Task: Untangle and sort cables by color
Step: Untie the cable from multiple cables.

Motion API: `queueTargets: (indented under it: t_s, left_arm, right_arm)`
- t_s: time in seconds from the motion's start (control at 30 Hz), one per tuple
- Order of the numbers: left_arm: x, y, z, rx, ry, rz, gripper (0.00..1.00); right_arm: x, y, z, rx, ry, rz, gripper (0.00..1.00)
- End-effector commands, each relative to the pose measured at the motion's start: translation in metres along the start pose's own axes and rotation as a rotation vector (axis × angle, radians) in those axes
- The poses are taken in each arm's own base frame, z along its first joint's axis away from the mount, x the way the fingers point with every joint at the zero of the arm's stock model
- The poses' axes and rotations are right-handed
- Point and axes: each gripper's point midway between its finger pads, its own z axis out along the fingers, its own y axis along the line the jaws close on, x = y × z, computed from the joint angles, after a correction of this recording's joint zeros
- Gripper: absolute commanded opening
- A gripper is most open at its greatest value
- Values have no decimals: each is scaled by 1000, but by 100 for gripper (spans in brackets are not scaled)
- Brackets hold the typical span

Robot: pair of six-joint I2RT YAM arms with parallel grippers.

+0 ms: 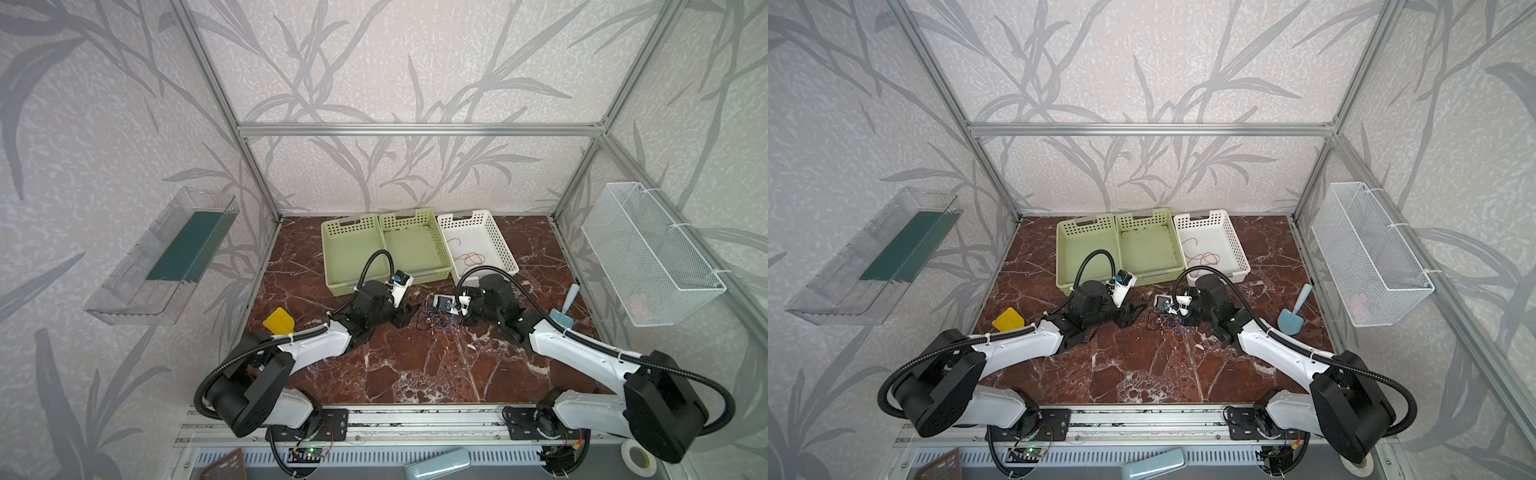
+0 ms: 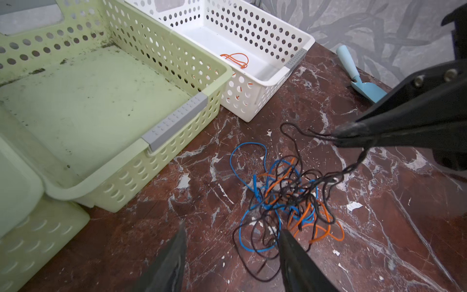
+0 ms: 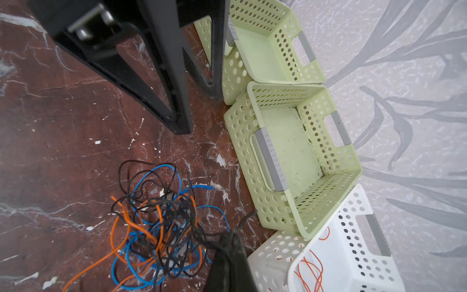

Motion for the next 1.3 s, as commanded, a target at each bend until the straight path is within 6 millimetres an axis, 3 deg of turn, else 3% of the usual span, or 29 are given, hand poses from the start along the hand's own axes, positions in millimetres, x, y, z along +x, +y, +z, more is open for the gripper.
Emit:
queueTargets:
  t_s: [0.0, 0.27, 0.37, 0.43, 0.6, 0.83, 1.07, 1.27]
  left_arm:
    - [-3, -7, 10, 59, -37, -35, 62]
    - [4, -22, 35, 159, -21, -74, 74]
    - [2, -29, 44, 200, -30, -87, 85]
    - [-1, -36, 51, 233, -32, -90, 99]
    - [0, -54, 67, 289, -14, -70, 99]
    - [-10, -49, 88, 280, -89, -102, 78]
    - [-17, -43, 90, 243, -121, -102, 27]
    - [0, -18, 70, 69, -49, -58, 1]
  right_arm:
    - [-18, -6, -10, -6, -58, -4, 0]
    - [-28, -11, -17, 14, -98, -55, 0]
    - [-34, -9, -17, 6, -132, -65, 0]
    - [-36, -8, -16, 5, -152, -72, 0]
    - [-40, -13, -13, 19, -167, -74, 0]
    - [-47, -18, -9, 26, -194, -55, 0]
    - [-42, -35, -17, 98, -147, -32, 0]
    - [-21, -66, -45, 209, -41, 15, 0]
